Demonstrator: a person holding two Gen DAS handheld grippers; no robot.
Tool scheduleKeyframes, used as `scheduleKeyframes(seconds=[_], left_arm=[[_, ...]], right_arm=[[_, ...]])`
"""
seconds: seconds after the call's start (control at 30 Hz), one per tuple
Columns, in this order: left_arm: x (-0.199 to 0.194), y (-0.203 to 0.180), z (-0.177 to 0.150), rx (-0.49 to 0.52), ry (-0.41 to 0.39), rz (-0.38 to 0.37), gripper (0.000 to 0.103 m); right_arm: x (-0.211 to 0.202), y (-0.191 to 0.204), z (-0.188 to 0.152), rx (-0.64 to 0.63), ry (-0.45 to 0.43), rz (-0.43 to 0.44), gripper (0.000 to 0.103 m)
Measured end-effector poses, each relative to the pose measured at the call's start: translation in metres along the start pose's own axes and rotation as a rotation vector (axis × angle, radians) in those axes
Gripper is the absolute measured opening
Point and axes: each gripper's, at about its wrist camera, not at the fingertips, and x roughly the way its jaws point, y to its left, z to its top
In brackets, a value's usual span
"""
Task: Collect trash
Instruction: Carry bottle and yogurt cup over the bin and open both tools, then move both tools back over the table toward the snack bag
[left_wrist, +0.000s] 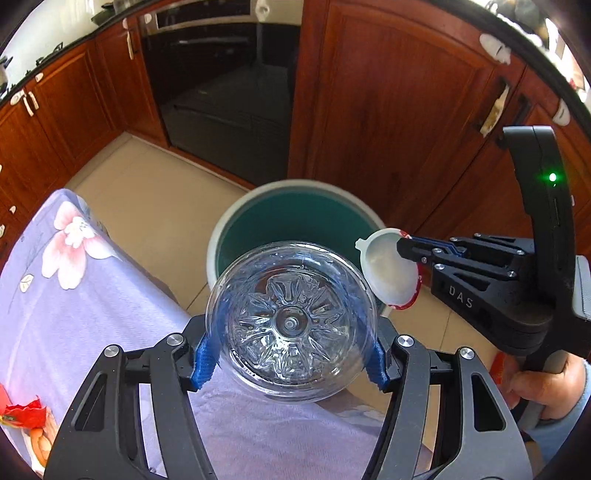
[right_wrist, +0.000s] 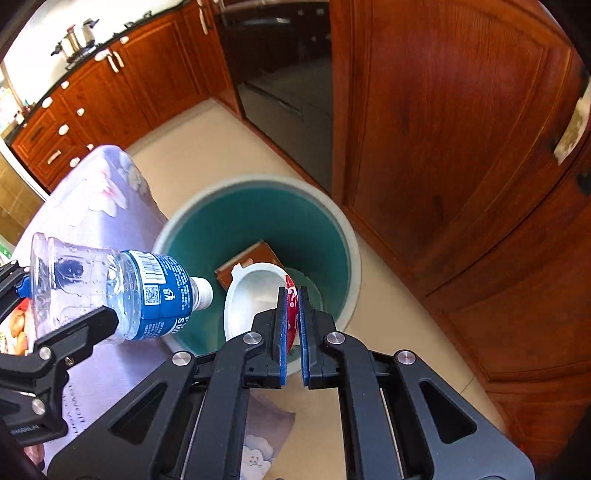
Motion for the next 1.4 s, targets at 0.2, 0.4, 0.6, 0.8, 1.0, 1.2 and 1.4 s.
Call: scheduleKeyframes(seconds=[0.2,0.4,0.6,0.8,1.0,1.2,1.4], left_arm=[[0.031,0.004,0.002,-0.009,0.054,0.000,0.065],[0.039,0.006,0.000,-0.010,0.062,0.033,0.069],[0.026,0.008,-0.004,-0.015,0.036,0.083,0.091],[0.006,0.015,-0.012,-0.039,0.007,0.091,0.099],[-0.009,0.015,-0.020,-0.042,-0.006,0.089,0.099],[-0.029,0.015,-0.032,-0.044,-0.019,0.097,0.099],[-0.058,0.024,-0.054,-0.068,-0.052,0.116,0.099]], right_arm=[[0.026,-0.002,0.002,0.003,0.056,-0.012,0.006],[0.030,0.001,0.002,-0.004,0.069,-0.008,0.028],[0.019,0.009,0.006,-0.016,0.016,-0.015,0.091],[0.008,0.017,0.009,-0.021,0.025,-0.030,0.093],[-0.004,0.030,0.001,-0.045,0.026,-0.037,0.093],[-0.024,0.041,-0.008,-0.063,0.010,-0.032,0.093],[-0.046,0.059,-0.017,-0.094,-0.009,-0.020,0.093]])
